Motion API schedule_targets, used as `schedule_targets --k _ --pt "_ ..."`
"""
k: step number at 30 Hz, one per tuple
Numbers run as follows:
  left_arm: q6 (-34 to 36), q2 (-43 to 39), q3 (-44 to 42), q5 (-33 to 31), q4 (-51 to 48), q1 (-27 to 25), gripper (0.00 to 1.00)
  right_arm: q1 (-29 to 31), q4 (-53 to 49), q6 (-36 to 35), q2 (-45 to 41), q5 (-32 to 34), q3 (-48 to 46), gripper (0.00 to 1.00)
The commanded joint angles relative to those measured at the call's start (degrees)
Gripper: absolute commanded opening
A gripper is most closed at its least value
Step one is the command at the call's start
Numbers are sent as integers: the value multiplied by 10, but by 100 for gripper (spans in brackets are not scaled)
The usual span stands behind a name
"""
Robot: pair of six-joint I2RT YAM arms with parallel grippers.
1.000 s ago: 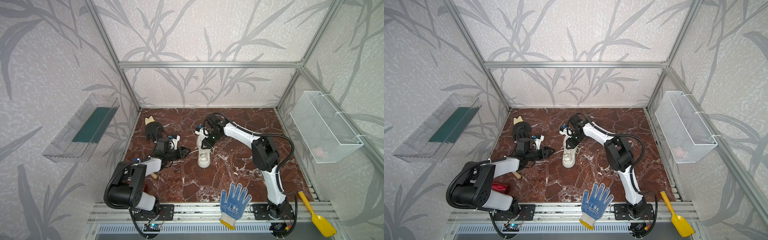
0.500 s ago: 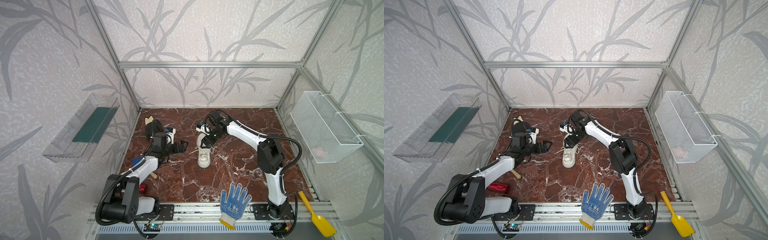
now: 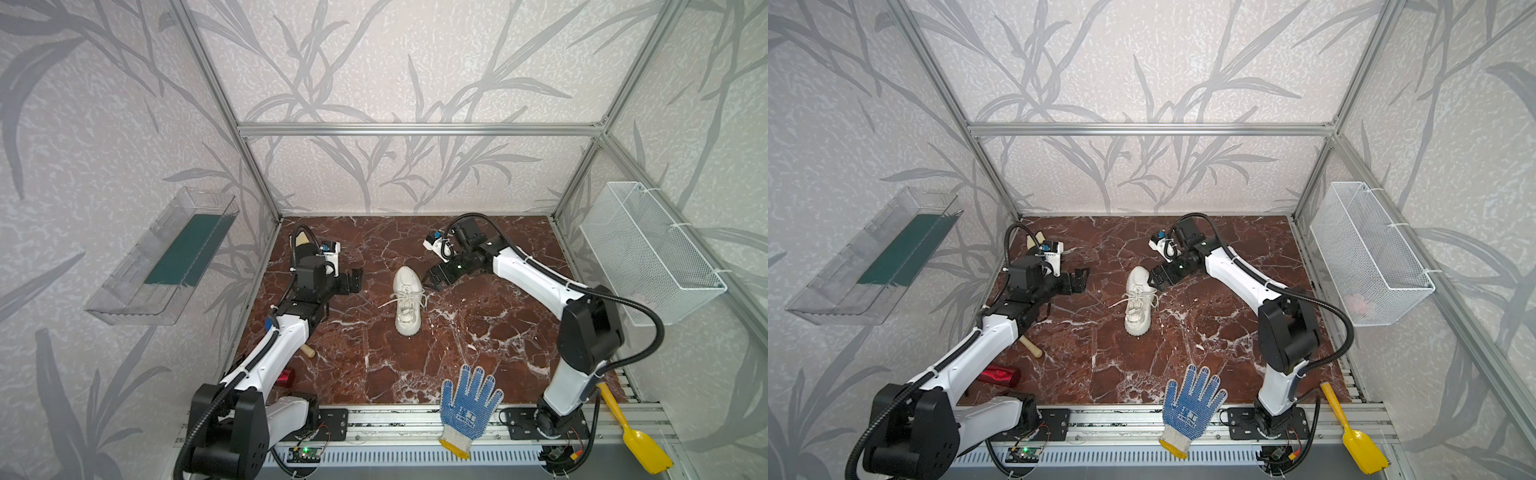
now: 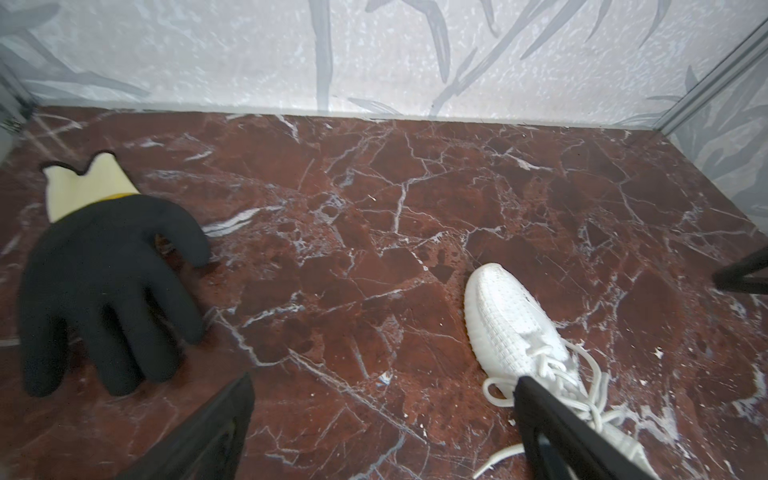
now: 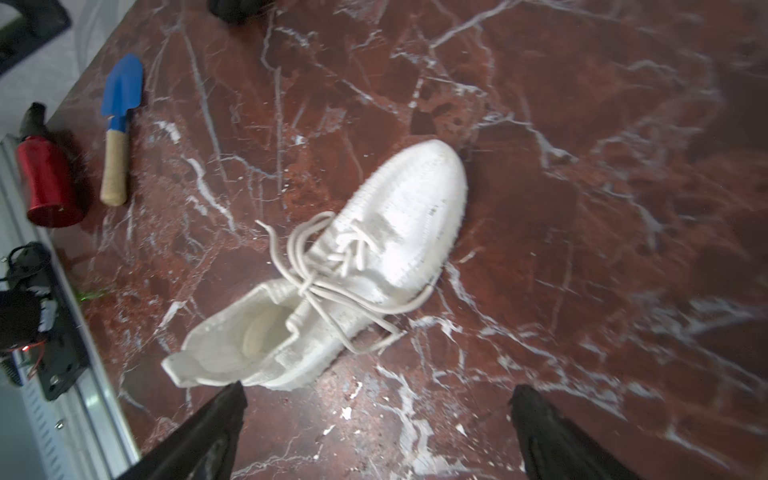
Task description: Tie the shoes
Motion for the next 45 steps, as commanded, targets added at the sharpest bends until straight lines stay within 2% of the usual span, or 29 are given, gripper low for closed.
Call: schedule_targets --k 1,4,7,12,17,21,23,26,29,34,39,43,45 --pt "43 -27 -1 -44 10 4 99 -34 133 63 -82 48 -89 99" --pt "69 -52 -33 -75 51 3 99 -70 231 114 -153 118 -194 99" --pt "88 -75 -74 -99 113 4 99 -111 296 136 -211 176 -280 99" --pt "67 -68 -126 -163 212 5 99 -152 389 123 -285 285 -404 99" --pt "72 -37 -150 -229 253 5 99 -170 465 104 -304 361 -478 99" --pt "81 -36 -175 -272 273 6 99 -177 515 84 -290 392 -508 99" --pt "95 -26 -198 -265 320 8 99 -178 525 73 -282 399 -512 99" --pt "72 18 -217 -280 392 11 99 -180 599 59 -259 402 -534 99" --pt "81 78 -229 -258 462 11 99 -182 653 40 -228 396 -542 99" --pt "93 197 -246 -286 622 16 99 -185 713 24 -173 378 -548 99" --pt "106 277 -266 -265 745 18 99 -185 820 13 -122 349 -579 99" --pt "100 264 -246 -263 685 21 99 -191 842 12 -98 322 -576 99" --pt "85 252 -224 -276 623 26 99 -196 827 11 -102 311 -572 99"
